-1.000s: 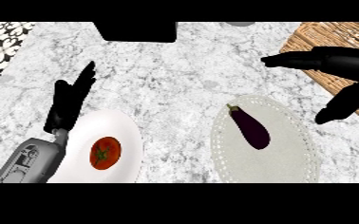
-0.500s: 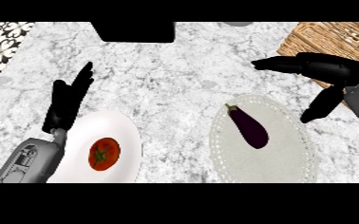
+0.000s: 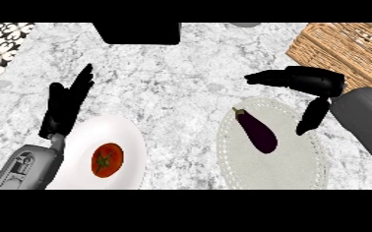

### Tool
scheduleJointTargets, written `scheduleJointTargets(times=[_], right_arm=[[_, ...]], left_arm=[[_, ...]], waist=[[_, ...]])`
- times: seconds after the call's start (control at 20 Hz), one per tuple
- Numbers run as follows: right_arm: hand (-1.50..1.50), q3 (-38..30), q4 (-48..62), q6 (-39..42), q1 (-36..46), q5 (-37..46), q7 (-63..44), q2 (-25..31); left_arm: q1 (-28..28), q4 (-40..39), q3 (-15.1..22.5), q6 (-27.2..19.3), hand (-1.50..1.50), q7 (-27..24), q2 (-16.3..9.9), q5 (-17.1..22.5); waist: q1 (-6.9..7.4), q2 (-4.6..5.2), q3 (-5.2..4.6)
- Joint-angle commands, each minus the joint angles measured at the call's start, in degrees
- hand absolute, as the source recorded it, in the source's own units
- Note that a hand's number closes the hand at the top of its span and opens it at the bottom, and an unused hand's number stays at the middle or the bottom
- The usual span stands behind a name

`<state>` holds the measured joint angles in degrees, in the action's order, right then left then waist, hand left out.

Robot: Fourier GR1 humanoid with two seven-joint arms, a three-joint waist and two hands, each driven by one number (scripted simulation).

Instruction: Pick the eggplant from the placemat and place it in the basket

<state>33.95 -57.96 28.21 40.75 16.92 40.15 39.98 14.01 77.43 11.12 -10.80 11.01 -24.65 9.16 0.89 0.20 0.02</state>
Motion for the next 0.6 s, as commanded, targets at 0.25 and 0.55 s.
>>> scheduleJointTargets(times=[0.25, 0.55], right_arm=[[-1.5, 0.9, 0.2, 2.0, -2.7, 3.9, 6.3, -3.3], [-1.5, 0.9, 5.3, 1.0, -1.3, 6.1, 7.3, -7.2]], left_arm=[[3.3, -3.5, -2.4, 0.5, 0.0, 0.5, 2.8, -1.6], [-0.5, -0.1, -2.1, 0.6, 0.0, 0.2, 2.8, -4.0]], waist=[[-1.13, -0.19, -0.03], [-0.48, -0.2, -0.01]])
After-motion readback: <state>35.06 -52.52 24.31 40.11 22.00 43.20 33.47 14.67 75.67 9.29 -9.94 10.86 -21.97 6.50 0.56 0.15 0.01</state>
